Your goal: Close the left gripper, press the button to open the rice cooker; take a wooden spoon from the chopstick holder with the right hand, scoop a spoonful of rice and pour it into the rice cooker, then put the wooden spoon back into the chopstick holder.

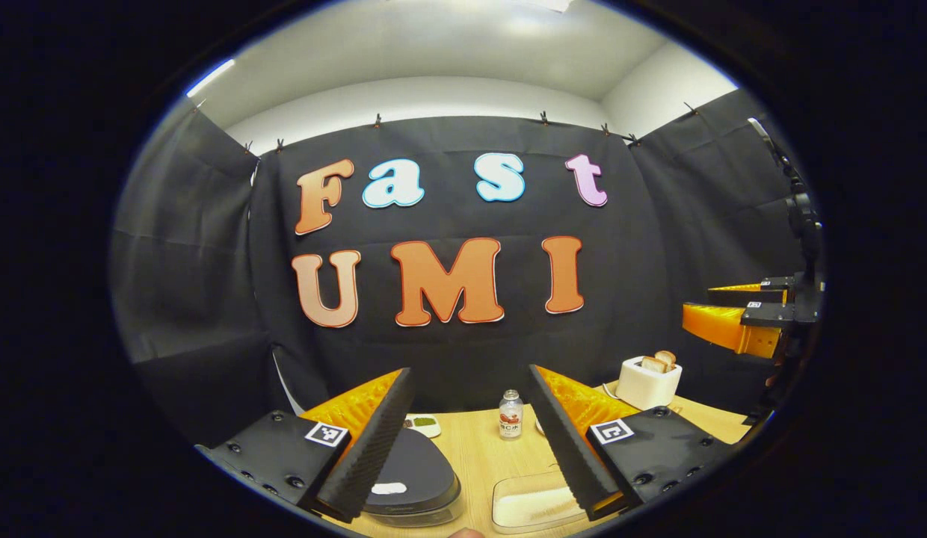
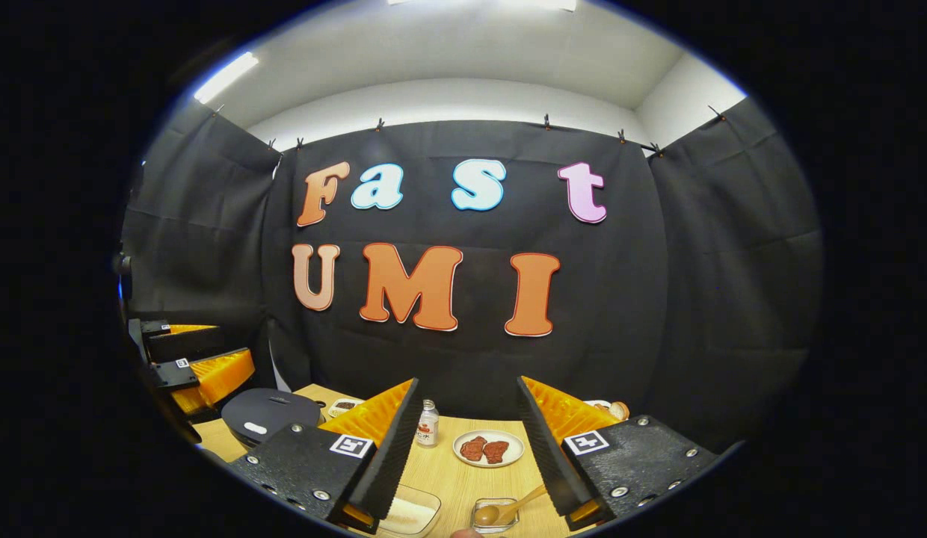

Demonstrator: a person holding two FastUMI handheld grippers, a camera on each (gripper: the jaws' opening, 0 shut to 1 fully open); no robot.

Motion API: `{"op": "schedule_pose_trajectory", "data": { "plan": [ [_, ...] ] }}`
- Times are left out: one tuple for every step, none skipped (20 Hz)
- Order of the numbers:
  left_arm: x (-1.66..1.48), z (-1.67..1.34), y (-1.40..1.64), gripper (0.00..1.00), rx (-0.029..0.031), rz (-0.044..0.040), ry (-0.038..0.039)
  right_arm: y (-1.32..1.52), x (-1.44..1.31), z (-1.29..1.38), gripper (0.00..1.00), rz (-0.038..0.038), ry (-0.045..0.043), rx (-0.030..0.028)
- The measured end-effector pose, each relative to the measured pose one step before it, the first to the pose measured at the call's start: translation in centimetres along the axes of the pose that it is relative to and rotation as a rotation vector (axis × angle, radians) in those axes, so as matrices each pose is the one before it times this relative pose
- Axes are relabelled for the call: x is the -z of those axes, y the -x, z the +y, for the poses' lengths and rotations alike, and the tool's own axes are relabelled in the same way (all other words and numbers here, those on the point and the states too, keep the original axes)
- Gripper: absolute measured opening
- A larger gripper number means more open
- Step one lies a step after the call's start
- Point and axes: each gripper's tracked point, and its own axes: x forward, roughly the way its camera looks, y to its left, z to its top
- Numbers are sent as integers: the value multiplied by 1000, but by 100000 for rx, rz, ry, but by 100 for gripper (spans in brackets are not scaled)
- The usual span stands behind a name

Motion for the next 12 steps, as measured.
{"op": "schedule_pose_trajectory", "data": {
  "plan": [
    [-215, -20, -128, 96, 34, -262, 285, -56, -38, -11, 78, -26, 160, 36],
    [-258, -179, 8, 96, 266, -327, 537, 97, 35, 102, 78, -71, 129, -571],
    [-134, -224, 41, 96, 504, -75, 806, -24, -63, 149, 78, -77, 273, -92],
    [-275, 91, -44, 96, 171, -698, 506, -21, -41, 158, 78, -26, -175, -386],
    [-94, 2, -56, 96, 110, 316, 318, -13, -10, 92, 78, 66, -177, -43],
    [-60, 225, 8, 96, -415, -282, 283, -26, 12, -6, 78, 95, -192, -58],
    [-182, 116, -91, 96, 38, -145, 334, -75, 31, 138, 78, 181, -121, -206],
    [-42, -96, 23, 96, 15, -178, 112, -11, 55, -11, 78, 180, 51, -12],
    [-112, 128, 5, 96, -161, -116, -152, 19, 86, 180, 78, 126, 14, -513],
    [-63, 135, 75, 96, -77, 32, -403, -8, -44, 126, 78, 207, 127, 79],
    [-48, 86, 18, 96, -259, -192, -375, 26, 51, 72, 78, 9, -49, -336],
    [44, 8, 45, 96, 163, -128, -110, -69, -20, 261, 83, 178, 6, -115]
  ]
}}
